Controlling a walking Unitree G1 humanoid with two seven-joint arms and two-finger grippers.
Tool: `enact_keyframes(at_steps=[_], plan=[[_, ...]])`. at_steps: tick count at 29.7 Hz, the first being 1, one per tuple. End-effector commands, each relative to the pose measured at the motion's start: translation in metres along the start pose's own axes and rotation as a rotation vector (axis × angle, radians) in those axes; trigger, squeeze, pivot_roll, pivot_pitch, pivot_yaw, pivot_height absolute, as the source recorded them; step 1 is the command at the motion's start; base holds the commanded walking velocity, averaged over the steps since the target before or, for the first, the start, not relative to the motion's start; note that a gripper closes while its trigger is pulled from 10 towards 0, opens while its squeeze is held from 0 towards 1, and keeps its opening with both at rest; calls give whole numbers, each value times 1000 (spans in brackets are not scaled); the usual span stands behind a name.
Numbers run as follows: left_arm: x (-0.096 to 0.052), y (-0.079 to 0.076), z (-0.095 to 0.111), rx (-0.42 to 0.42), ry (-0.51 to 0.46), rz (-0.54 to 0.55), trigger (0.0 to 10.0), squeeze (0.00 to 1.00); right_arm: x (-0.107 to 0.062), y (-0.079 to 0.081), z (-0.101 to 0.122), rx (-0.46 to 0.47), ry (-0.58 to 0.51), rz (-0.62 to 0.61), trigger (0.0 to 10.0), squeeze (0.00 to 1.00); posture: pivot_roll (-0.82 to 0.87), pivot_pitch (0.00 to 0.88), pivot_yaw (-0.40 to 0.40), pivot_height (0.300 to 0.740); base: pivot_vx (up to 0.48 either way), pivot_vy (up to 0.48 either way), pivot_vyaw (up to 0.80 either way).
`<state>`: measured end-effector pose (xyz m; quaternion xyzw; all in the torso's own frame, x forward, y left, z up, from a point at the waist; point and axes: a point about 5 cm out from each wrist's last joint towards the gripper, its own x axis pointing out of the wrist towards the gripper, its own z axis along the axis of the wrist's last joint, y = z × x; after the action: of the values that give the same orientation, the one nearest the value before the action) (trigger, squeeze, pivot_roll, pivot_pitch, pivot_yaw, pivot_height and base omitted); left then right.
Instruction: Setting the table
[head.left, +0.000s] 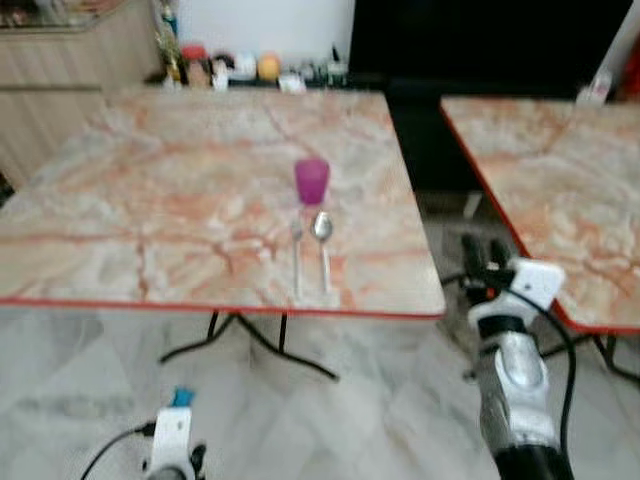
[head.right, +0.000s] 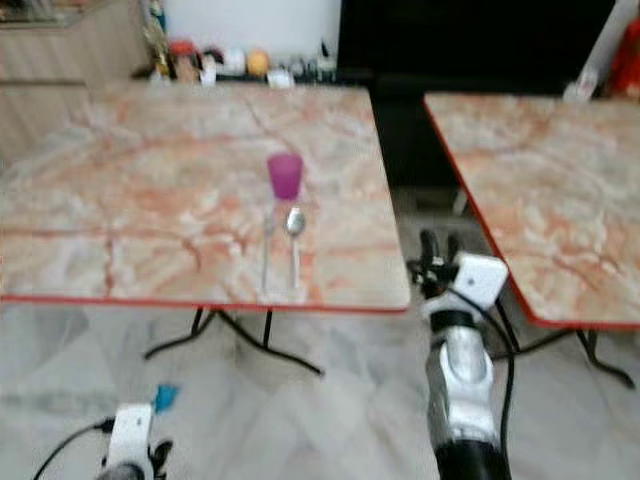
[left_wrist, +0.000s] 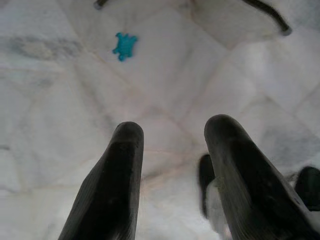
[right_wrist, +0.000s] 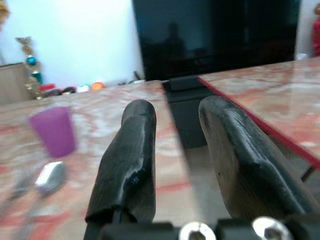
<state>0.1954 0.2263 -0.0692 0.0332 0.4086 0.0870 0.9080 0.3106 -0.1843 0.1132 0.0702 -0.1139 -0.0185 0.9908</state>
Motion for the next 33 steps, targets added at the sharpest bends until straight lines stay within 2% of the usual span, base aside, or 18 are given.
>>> enact_keyframes(at_steps=[1,26,33], plan=[[0,-4,1,-3,2,-6,10000,0,2,-4,4,-14,-6,-4,10000,0,38,0,-32,740,0,319,0],[0,-5,-1,-1,3,-8,10000,0,4,0,5,-7,-6,9,10000,0,42,0,-37,740,0,325,0],[0,-6,0,7,-5,-11,10000,0,3,0,4,-7,-5,11,10000,0,38,0,-36,740,0,0,0]])
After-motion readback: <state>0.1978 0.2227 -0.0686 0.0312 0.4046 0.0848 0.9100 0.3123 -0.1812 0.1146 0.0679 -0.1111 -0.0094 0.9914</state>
